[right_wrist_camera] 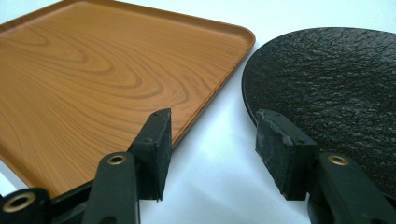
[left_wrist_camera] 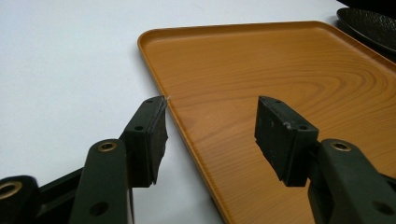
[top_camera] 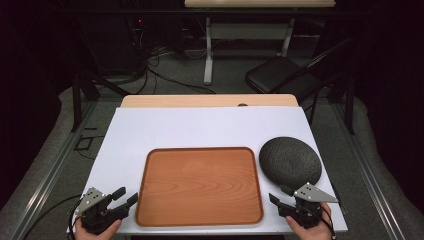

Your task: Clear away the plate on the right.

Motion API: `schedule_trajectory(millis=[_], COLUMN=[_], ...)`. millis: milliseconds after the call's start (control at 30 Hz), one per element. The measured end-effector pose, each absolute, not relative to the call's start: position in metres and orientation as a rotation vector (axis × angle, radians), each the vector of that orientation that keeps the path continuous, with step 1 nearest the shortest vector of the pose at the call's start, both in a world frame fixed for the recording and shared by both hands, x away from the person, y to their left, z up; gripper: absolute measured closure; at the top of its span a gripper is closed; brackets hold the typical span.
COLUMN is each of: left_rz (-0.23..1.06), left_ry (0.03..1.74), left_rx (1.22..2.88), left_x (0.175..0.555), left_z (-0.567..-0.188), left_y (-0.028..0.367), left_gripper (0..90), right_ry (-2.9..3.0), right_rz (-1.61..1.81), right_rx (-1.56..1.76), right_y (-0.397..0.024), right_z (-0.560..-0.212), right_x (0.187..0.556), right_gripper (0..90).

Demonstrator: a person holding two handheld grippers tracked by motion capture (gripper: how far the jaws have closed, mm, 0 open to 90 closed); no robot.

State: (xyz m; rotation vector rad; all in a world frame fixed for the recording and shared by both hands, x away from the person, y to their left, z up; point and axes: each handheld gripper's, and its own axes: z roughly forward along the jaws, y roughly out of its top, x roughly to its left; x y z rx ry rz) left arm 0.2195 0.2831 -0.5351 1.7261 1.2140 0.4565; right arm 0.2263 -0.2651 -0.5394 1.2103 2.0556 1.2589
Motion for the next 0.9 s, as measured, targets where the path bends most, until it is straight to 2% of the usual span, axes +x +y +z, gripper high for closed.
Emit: schedule_trajectory(millis=[300,600,900], left_rz=[0.451,0.443,0.442], left_ry=[1.215,1.217,1.224], left_rx=[1.726,1.723,1.724], left_x=[0.219,0.220,0.220], left_z=[-0.536,-0.536,-0.537], left_y=[0.283,0.281,0.281], left_gripper=[43.8,43.2,43.1], right_ry=[2.046,2.015,2.025], right_rz=[1.256,1.234,1.213], right_rx=[1.209,1.226,1.286], right_y=[-0.264,-0.264,-0.273], right_z=[-0.537,-0.525,-0.505], right_x=[0.225,0.224,0.234], right_gripper=[42.6,32.8,30.8])
